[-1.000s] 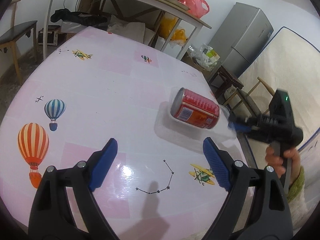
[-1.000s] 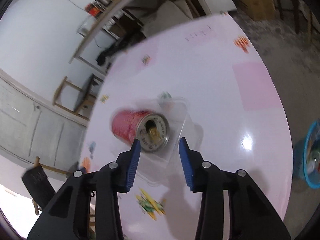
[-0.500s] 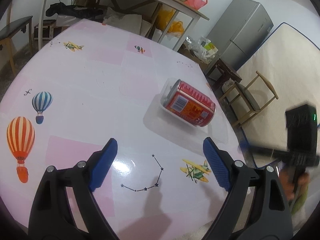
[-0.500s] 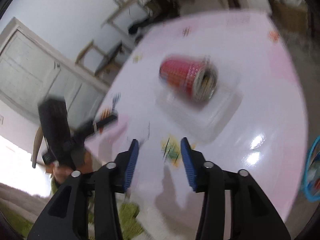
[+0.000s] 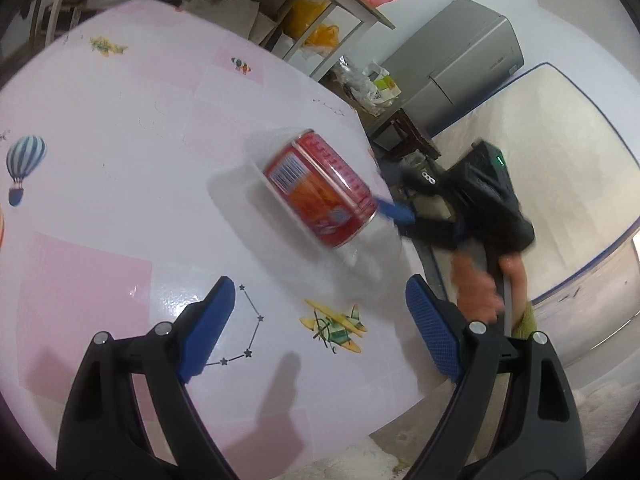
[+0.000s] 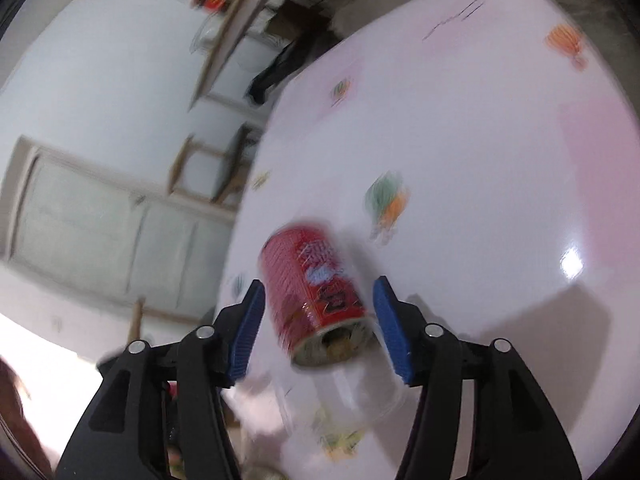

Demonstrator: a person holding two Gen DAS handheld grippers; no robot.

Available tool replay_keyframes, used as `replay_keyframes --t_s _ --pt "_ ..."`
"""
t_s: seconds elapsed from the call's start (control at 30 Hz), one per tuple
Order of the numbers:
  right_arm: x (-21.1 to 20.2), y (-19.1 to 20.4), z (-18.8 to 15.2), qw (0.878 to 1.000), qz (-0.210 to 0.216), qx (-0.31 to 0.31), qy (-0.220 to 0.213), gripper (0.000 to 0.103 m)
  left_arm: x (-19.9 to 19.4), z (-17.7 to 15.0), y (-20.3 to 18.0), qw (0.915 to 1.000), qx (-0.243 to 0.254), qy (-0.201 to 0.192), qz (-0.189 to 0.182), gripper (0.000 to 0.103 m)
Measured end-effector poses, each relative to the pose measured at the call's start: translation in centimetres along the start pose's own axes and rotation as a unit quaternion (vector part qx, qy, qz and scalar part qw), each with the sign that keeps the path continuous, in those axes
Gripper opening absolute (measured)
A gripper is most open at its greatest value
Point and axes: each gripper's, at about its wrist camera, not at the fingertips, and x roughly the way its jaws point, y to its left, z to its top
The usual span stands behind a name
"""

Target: Collect trash

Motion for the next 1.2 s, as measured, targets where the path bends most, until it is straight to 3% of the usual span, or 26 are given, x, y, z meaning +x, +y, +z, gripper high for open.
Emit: replay_keyframes --t_s 0.07,0.17,0.27,0.33,0.53,0.63,0.73,1.03,1.2 --pt "1.1 0.9 -2.5 0.999 0.035 -0.007 0.031 0.060 0.2 0.1 1.0 0.9999 -0.013 0.008 -0.005 0.083" --pt "1.5 2.2 -4.7 0.998 0.018 -0.029 0.051 0.061 0.2 0.3 2.0 0.9997 -0.021 0.016 0.000 0.083" --pt "0.3 3.3 -4.3 0.999 -0.018 -0.039 0.019 0.061 0.3 0.5 2.7 0.9995 -0.024 0.022 0.002 0.078" --pt "-0.4 4.2 -3.6 0.999 -0.011 -0.039 0.001 0.061 0.2 0.7 3.0 0.9994 -0.027 0.020 0.004 0.074" --pt "0.3 6.4 -1.8 0.998 -0.011 -0.056 -0.012 0.061 0.2 1.5 4.0 0.9989 -0.041 0.005 0.023 0.054" --pt "1.7 6.6 -1.4 0.999 -0.015 -0.051 0.006 0.061 0.8 1.8 4.3 0.9983 -0.042 0.012 0.040 0.038" --pt "2.1 6.5 -2.1 0.998 -0.046 -0.046 0.022 0.061 0.9 1.4 4.3 0.9978 -0.040 0.027 0.045 0.020" --pt "1.9 6.1 -3.7 0.991 -0.124 -0.036 0.032 0.061 0.7 -0.4 2.6 0.9969 -0.029 0.046 0.058 0.019" --pt "2.3 6.5 -4.3 0.989 -0.137 -0.038 0.041 0.061 0.1 -2.4 0.9 0.9968 -0.009 0.049 0.062 0.019"
